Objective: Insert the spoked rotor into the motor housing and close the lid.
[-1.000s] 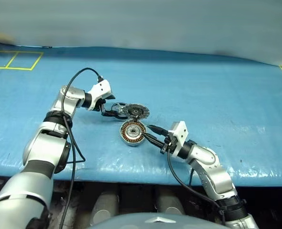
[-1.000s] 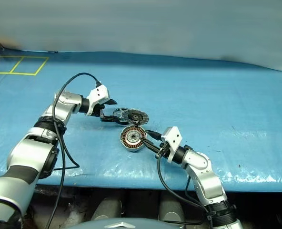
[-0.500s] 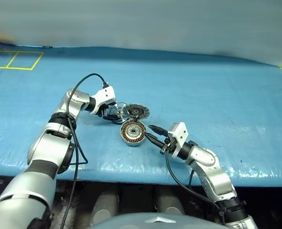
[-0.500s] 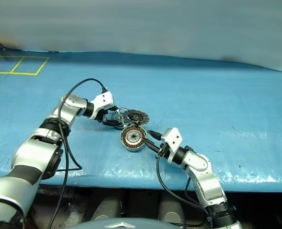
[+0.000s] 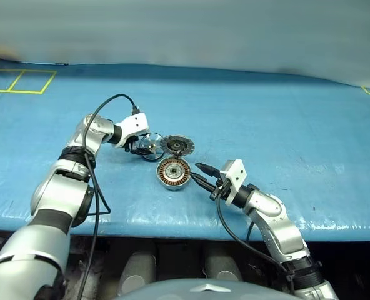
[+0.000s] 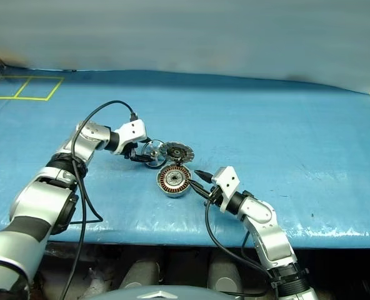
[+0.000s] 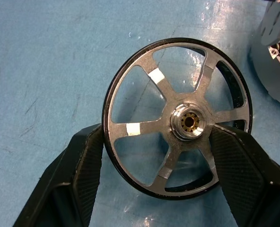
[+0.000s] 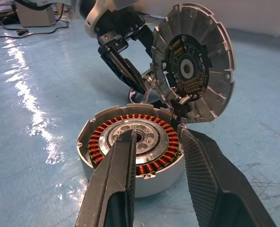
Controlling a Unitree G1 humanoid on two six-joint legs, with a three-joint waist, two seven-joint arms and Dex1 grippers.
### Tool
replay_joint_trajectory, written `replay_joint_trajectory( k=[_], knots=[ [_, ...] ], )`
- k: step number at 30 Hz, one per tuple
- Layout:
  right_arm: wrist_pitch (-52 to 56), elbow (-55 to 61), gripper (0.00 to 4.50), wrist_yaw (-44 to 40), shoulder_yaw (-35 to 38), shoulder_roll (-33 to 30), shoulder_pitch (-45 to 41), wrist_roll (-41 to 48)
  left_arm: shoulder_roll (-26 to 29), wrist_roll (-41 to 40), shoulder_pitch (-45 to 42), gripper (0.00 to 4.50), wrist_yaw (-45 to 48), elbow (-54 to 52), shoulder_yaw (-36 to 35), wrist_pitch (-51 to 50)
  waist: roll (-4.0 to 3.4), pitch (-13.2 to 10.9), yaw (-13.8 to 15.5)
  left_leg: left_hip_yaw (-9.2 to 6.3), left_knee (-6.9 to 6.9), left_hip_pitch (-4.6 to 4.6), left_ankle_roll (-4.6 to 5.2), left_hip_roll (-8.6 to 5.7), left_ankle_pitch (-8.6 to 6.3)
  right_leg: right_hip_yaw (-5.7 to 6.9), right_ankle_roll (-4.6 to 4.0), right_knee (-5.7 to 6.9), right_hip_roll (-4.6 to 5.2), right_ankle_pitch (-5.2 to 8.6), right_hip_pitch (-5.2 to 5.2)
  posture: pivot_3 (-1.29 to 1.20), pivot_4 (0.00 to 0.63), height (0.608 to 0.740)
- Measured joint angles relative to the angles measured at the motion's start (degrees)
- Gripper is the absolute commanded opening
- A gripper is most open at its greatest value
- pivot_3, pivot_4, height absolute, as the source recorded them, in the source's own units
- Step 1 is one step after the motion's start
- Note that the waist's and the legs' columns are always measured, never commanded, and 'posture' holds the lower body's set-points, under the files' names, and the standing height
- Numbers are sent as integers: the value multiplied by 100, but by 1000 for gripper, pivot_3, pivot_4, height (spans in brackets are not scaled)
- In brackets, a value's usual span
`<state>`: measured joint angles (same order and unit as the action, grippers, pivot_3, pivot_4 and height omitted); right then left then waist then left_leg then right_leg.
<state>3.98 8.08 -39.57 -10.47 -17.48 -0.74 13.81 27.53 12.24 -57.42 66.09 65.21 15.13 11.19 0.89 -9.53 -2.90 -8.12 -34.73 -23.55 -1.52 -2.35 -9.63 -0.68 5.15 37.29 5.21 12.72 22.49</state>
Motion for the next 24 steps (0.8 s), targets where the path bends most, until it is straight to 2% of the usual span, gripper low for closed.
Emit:
replay_joint_trajectory(
  k=[10, 15, 20, 24],
  knots=[
    [1, -212, 1594, -127, 188, -2, -11, 224, 902, -231, 487, 3137, 1071, -534, -169, -40, -2, -3, -57, -1, 6, -13, 1, -1, -1, -3, -2, -1, 0, 1, 14, 0, 150, 740],
    [124, -390, 1594, -458, 196, -137, -62, 338, 1147, -922, 1191, 3137, 1793, -1790, -479, -754, -3, -8, -28, -3, 2, -19, 1, -1, -1, -4, -4, -2, 0, 1, 15, 0, 150, 740],
    [251, -578, 1594, -635, 211, -224, -136, 394, 1341, -1488, 1776, 3137, 2049, -3151, -625, -1478, -7, -10, -9, -3, 3, -16, 1, 0, -1, -5, -8, -2, 0, 3, 15, 0, 150, 740],
    [252, -699, 1594, -700, 228, -221, -183, 451, 1338, -1796, 2095, 3137, 2140, -3795, -641, -1949, -8, -10, -6, -3, 2, -16, 0, 1, -1, -5, -8, -2, -1, 3, 14, 0, 150, 740]
  ],
)
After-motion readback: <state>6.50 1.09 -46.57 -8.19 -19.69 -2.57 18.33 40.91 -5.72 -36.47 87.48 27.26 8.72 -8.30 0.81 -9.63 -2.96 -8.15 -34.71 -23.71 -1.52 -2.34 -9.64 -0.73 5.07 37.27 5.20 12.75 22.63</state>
